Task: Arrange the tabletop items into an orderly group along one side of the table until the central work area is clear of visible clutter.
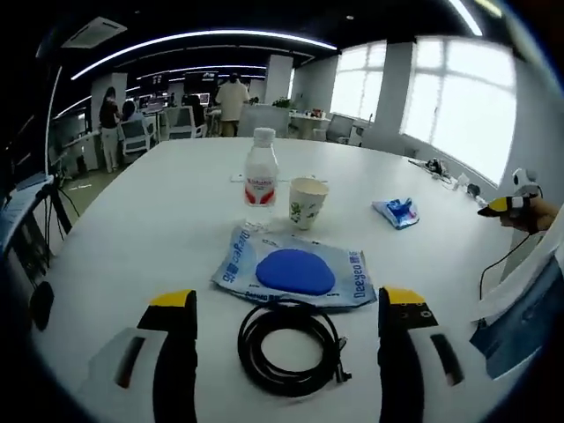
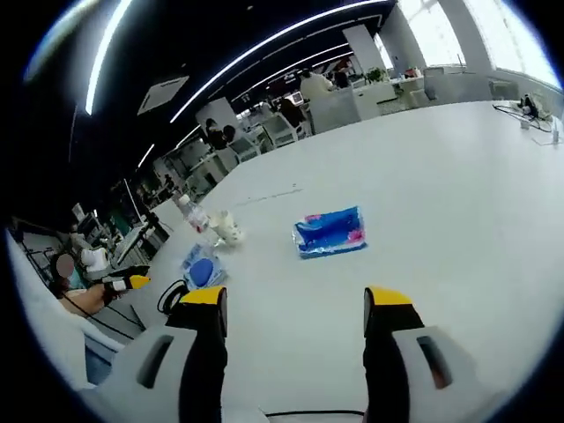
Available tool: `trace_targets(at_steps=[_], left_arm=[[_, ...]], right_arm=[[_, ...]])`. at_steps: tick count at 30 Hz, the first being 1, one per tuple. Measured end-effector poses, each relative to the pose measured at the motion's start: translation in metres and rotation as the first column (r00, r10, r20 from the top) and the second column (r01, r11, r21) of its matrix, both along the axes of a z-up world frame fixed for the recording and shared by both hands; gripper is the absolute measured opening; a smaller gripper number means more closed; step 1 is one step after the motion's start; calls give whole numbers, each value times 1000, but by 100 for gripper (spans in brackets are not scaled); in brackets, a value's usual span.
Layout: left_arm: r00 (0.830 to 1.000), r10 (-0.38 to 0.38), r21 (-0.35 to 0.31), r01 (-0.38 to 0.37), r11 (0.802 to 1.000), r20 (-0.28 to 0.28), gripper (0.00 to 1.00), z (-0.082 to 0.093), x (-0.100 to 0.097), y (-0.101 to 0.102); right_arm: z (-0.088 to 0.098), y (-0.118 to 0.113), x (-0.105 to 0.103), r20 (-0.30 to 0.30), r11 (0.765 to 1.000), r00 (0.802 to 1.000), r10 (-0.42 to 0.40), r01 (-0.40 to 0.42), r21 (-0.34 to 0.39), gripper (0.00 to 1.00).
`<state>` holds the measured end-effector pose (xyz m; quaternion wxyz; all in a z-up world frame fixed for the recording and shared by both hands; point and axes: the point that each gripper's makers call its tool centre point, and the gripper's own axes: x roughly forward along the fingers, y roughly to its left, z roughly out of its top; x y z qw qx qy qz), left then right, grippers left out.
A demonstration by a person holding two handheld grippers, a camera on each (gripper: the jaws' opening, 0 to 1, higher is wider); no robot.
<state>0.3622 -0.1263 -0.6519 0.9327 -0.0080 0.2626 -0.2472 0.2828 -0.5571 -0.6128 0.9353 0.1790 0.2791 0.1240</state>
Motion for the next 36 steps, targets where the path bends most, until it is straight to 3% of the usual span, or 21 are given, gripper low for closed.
trace_targets(at_steps=[3, 9, 13, 17, 20, 25, 30, 32, 33, 34, 36], left_arm=[[1000, -1, -25, 2, 1000, 27, 90, 6, -4, -3], [998, -36, 9, 36, 999, 48, 92, 6, -11, -9], [997, -34, -17, 35, 999, 64, 90, 9, -15, -13], [993, -49, 68, 41, 997, 112, 84, 5, -21, -12], [990, -68, 87, 57, 995, 120, 90, 4, -27, -16], [991, -72, 68, 65, 996, 112, 92, -1, -31, -14], [996, 10, -36, -7, 999, 94, 93, -7, -31, -6], [997, 13, -11, -12, 1000, 82, 92, -12, -31, -2], [996, 16, 13, -18, 1000, 87, 91, -11, -28, 0], [992, 10, 34, -15, 999, 127, 91, -3, -26, 0], [993, -12, 30, 8, 1000, 117, 94, 0, -33, -5]], right_arm=[[18, -6, 9, 33, 998, 999, 33, -31, -46, 62], [29, -10, 19, 34, 992, 996, 77, -73, -103, 61], [25, -6, 24, 23, 990, 996, 84, -81, -118, 60], [19, 14, 31, 14, 989, 994, 107, -104, -106, 59], [12, 24, 36, -9, 982, 990, 141, -141, -126, 58], [8, 36, 48, -20, 978, 986, 165, -166, -128, 58], [0, 43, 58, -43, 973, 982, 184, -189, -135, 58], [-2, 45, 63, -40, 971, 982, 186, -190, -144, 56], [-2, 46, 64, -38, 970, 981, 189, -192, -145, 56], [-2, 52, 67, -39, 968, 979, 202, -205, -143, 56], [-1, 56, 70, -39, 967, 976, 214, -217, -137, 57]])
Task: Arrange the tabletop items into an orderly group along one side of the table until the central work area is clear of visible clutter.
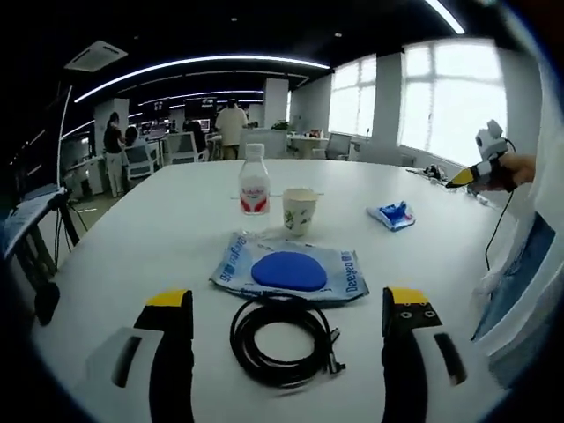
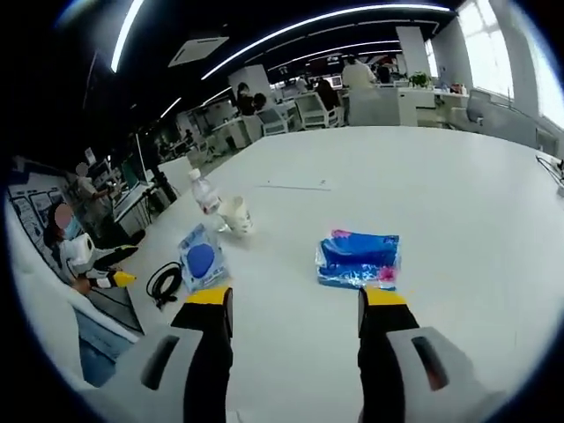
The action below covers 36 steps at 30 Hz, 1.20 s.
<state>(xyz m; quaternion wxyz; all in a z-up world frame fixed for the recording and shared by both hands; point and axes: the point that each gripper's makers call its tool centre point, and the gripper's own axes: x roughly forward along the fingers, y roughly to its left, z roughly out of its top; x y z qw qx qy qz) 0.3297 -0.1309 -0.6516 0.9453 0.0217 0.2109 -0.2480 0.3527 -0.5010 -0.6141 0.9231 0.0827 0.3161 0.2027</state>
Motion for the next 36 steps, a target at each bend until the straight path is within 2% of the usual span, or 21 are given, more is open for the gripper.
trace_targets(at_steps=[2, 3, 7, 9, 12, 13, 15, 17, 19, 24, 26, 30, 34, 36], left_arm=[[999, -33, 7, 33, 999, -7, 98, 0, -9, -3], [999, -43, 26, 44, 999, -28, 98, -4, -15, -2], [997, -45, 12, 46, 999, -67, 98, -11, -29, -2], [995, -51, 31, 54, 998, -80, 97, -13, -36, -2], [998, -43, 41, 45, 998, -49, 95, -11, -37, 3], [998, -35, 40, 37, 999, -54, 93, -14, -36, 5], [995, -14, 40, 18, 999, -102, 92, -21, -36, 9], [995, -19, 39, 23, 999, -96, 87, -20, -38, 6], [996, -46, 78, 52, 996, -77, 84, -21, -38, 3], [994, -50, 69, 57, 996, -97, 80, -23, -40, 1], [994, -60, 64, 66, 996, -96, 80, -23, -40, 0], [990, -64, 59, 72, 996, -125, 79, -28, -43, -1], [992, -45, 65, 53, 996, -121, 78, -27, -41, 3], [992, -42, 69, 51, 996, -123, 77, -28, -42, 3]], right_arm=[[1, 7, 6, 7, 1000, 1000, 20, -20, 1, 56], [0, 11, 9, 7, 1000, 1000, 31, -31, 0, 56], [-1, 23, 21, 9, 998, 998, 59, -59, -2, 56], [1, 29, 27, 16, 997, 997, 71, -71, -2, 56], [4, 40, 35, 31, 994, 994, 106, -105, -19, 56], [4, 43, 37, 31, 993, 992, 118, -118, -28, 56], [3, 51, 42, 26, 988, 988, 150, -148, -50, 56], [6, 60, 46, 35, 983, 984, 176, -174, -65, 56], [11, 71, 52, 50, 978, 978, 201, -197, -68, 56], [14, 94, 70, 66, 968, 968, 244, -239, -71, 54], [14, 106, 77, 66, 961, 960, 273, -268, -73, 53], [17, 131, 89, 71, 926, 927, 368, -358, -124, 51], [22, 154, 105, 82, 906, 906, 416, -404, -128, 47], [18, 166, 115, 66, 876, 882, 466, -450, -172, 46]])
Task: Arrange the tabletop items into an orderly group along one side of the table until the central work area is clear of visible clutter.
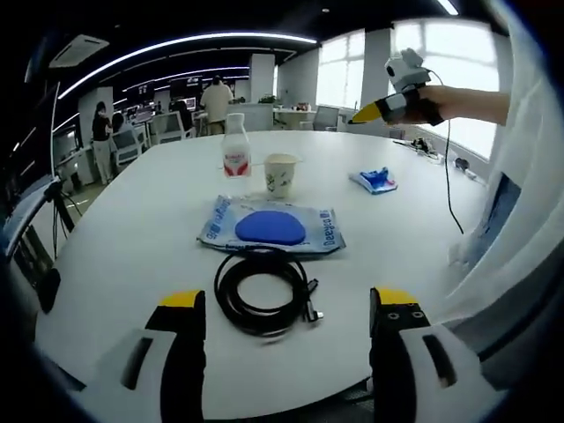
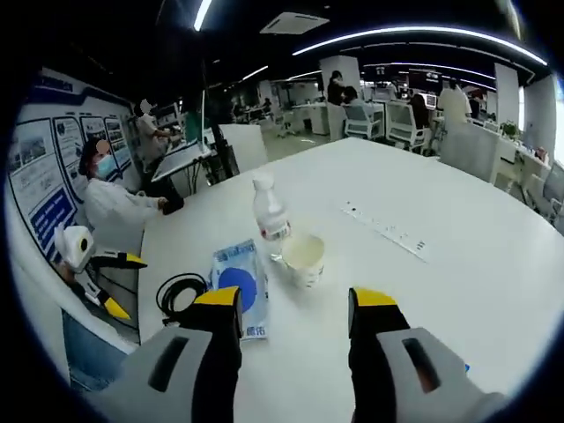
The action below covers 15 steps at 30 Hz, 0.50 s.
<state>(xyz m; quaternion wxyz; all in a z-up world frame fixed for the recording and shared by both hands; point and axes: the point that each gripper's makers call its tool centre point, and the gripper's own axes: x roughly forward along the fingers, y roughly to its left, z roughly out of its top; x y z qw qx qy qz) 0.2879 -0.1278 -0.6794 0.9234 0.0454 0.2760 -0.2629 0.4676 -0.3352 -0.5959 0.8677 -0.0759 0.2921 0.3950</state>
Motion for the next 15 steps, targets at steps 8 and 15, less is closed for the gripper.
trace_targets(at_steps=[8, 15], left_arm=[[1000, -14, 27, 15, 1000, -6, 74, -2, -2, 1], [1000, -11, 37, 12, 999, -16, 73, -5, -4, 4]], right_arm=[[-17, 31, 17, -21, 990, 993, 119, -121, -79, 42], [-36, 45, 31, -45, 964, 980, 192, -197, -177, 39]])
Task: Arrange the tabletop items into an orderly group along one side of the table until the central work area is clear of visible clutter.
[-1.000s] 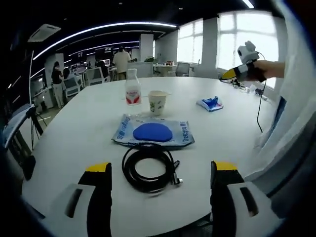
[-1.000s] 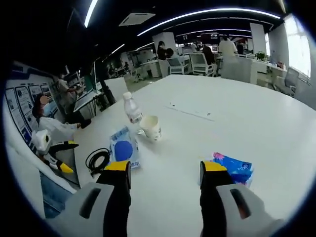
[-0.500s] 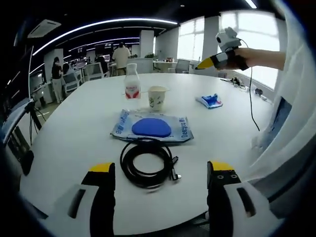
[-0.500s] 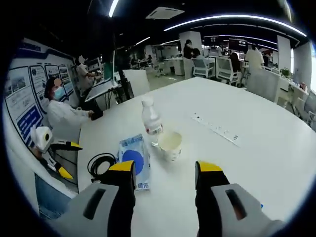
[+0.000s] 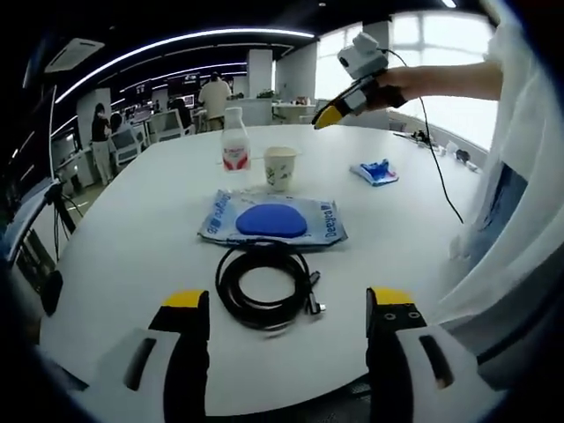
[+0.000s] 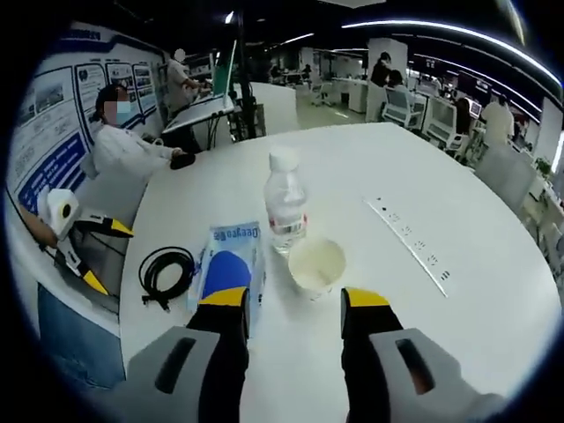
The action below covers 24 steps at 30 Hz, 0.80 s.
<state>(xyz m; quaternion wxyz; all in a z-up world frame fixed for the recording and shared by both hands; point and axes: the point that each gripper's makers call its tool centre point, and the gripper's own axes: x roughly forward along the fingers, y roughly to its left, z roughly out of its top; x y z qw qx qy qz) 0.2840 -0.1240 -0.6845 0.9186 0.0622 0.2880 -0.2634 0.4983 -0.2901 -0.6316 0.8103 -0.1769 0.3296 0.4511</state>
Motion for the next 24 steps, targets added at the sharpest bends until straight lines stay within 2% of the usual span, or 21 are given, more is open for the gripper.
trace_targets(at_steps=[7, 13, 24], left_arm=[[1000, -4, 18, 4, 1000, -11, 72, -5, -1, 2], [1000, 1, 29, 0, 1000, -19, 71, -8, -1, 5], [999, 1, 57, 1, 998, -38, 68, -14, -2, 9]], right_arm=[[-13, 20, 7, 6, 995, 997, 80, -79, -57, 36], [-25, 29, 13, -2, 989, 994, 112, -112, -94, 32], [-59, 45, 19, -28, 961, 982, 188, -190, -198, 23]])
